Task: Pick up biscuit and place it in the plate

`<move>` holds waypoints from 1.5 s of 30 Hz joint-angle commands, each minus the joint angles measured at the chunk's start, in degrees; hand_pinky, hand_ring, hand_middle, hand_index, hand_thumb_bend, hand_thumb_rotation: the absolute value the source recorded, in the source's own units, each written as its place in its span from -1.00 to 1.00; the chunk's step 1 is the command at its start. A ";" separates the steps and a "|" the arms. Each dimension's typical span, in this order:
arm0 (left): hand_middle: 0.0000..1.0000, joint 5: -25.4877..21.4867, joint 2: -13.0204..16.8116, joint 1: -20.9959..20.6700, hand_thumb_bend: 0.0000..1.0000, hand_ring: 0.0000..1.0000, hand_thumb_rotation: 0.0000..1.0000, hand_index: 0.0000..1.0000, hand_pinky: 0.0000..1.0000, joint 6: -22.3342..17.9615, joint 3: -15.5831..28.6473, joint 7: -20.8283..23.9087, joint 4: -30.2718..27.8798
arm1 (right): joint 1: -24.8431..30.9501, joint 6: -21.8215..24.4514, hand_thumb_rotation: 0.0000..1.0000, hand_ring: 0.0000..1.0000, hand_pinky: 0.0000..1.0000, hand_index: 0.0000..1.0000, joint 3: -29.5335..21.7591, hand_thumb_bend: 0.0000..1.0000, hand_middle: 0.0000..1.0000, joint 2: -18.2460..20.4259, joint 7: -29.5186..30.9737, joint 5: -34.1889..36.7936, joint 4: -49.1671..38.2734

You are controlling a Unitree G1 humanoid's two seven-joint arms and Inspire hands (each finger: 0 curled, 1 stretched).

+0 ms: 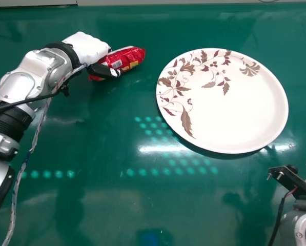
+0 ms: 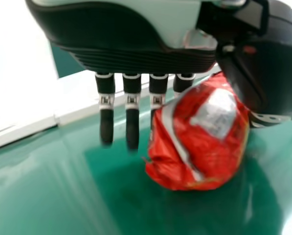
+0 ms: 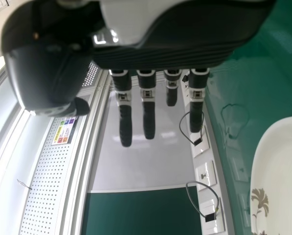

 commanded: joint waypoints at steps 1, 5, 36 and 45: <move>-0.07 0.79 -0.27 -1.28 -0.01 -0.22 -1.00 0.13 -0.33 -3.65 -1.76 4.57 2.77 | 0.86 -0.83 -0.73 0.52 0.40 0.14 -0.34 0.04 0.50 1.02 -0.20 0.22 -0.54; -0.06 0.68 -0.26 -3.27 -0.02 -0.21 -1.00 0.06 -0.39 -10.87 -3.01 12.87 9.06 | 0.93 -1.78 -0.72 0.51 0.40 -0.01 -0.55 0.01 0.48 1.17 -0.18 0.44 -0.17; -0.05 -11.14 5.46 1.22 -0.01 -0.15 -1.00 -0.02 -0.81 -23.36 6.52 21.25 -4.91 | -0.09 -0.58 -0.71 0.49 0.37 -0.01 0.10 0.00 0.49 0.70 -0.50 0.13 -0.04; -0.06 -15.54 4.71 3.50 -0.02 -0.15 -1.00 -0.01 -0.80 -28.39 9.43 16.55 -13.76 | -0.44 0.51 -0.71 0.53 0.43 -0.01 0.25 0.00 0.51 0.25 -0.45 -0.48 -0.34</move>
